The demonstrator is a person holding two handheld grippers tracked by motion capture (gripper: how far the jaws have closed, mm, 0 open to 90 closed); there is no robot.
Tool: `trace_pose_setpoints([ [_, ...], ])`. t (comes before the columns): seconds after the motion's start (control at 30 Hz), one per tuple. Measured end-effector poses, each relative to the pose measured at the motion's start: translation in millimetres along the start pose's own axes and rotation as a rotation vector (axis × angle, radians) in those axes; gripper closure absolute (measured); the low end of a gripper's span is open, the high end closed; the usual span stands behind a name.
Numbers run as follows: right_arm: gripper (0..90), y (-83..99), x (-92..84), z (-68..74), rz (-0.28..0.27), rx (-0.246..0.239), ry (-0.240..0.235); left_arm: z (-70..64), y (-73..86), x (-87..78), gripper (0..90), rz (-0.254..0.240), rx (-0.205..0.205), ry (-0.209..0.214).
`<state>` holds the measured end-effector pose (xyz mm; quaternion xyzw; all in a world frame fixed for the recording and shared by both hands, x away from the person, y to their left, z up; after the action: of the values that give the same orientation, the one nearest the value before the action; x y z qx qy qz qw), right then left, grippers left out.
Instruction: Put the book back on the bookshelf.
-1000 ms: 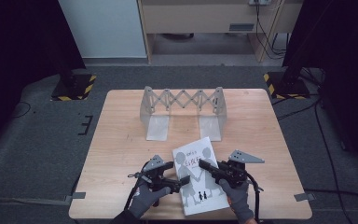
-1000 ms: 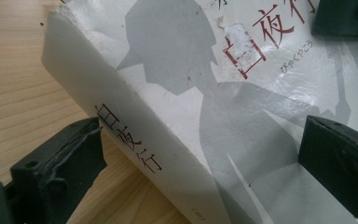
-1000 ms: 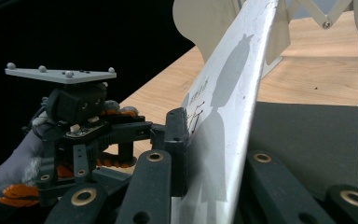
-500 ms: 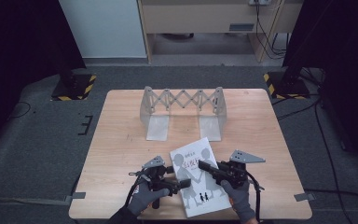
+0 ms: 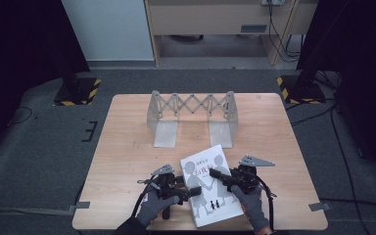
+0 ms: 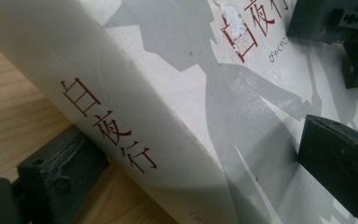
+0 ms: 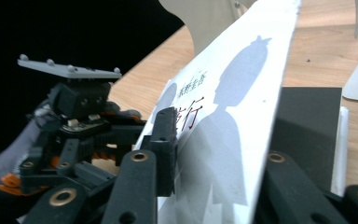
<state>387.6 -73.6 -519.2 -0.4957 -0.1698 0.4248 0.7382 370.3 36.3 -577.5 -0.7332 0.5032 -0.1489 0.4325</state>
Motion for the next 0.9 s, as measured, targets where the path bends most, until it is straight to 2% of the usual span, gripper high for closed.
trace_pose_setpoints([
  [0.03, 66.5, 2.7, 1.1, -1.9, 0.018, -0.007, 0.013, 1.5, 1.8, 1.1, 0.4, 0.002, -0.016, 0.001],
  [0.2, 60.9, 9.7, 3.8, -8.7, 0.059, -0.035, 0.051, 5.7, 6.2, 3.7, 0.2, 0.015, -0.046, -0.020],
  [0.27, 59.5, 10.9, 3.8, -10.1, 0.068, -0.030, 0.059, 5.9, 6.3, 3.7, 0.2, 0.018, -0.040, -0.026],
  [0.3, 55.9, 11.4, 3.6, -11.2, 0.072, -0.052, 0.072, 5.9, 6.5, 3.8, 0.3, 0.021, -0.036, -0.032],
  [0.33, 55.9, 11.4, 3.6, -11.2, 0.072, -0.052, 0.072, 5.9, 6.5, 3.8, 0.3, 0.021, -0.036, -0.032],
  [0.4, 48.3, 13.6, 3.2, -14.7, 0.087, -0.103, 0.108, 6.1, 6.6, 4.2, 0.6, 0.022, -0.027, -0.040],
  [0.57, 38.9, 15.4, 1.7, -19.7, 0.104, -0.151, 0.150, 6.1, 7.0, 5.1, 1.3, 0.030, -0.018, -0.044],
  [0.67, 36.4, 16.9, 1.4, -21.3, 0.119, -0.135, 0.151, 6.1, 7.3, 5.3, 1.8, 0.033, -0.014, -0.047],
  [0.7, 32.3, 17.6, 0.6, -24.5, 0.127, -0.133, 0.170, 6.0, 7.3, 5.5, 2.0, 0.034, -0.013, -0.049],
  [0.73, 32.3, 17.6, 0.6, -24.5, 0.127, -0.133, 0.170, 5.9, 7.5, 5.6, 2.0, 0.036, -0.014, -0.050],
  [0.77, 27.5, 18.7, -0.7, -29.9, 0.136, -0.158, 0.206, 6.6, 7.4, 5.4, 3.6, 0.038, -0.010, -0.051],
  [0.9, 24.8, 21.2, -1.5, -33.5, 0.144, -0.153, 0.222, 7.2, 7.3, 5.2, 5.0, 0.039, -0.008, -0.056],
])
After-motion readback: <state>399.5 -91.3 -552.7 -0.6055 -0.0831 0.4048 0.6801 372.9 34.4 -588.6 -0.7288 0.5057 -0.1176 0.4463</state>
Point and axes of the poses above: each handheld gripper's, and its own axes: x roughly forward along the jaws, y roughly out of its underside, z roughly to its left, the point moved 10 cm from there along x, roughly forward along the jaws, and after that the axes turned 11 degrees about -z, right-handed, at the moved point
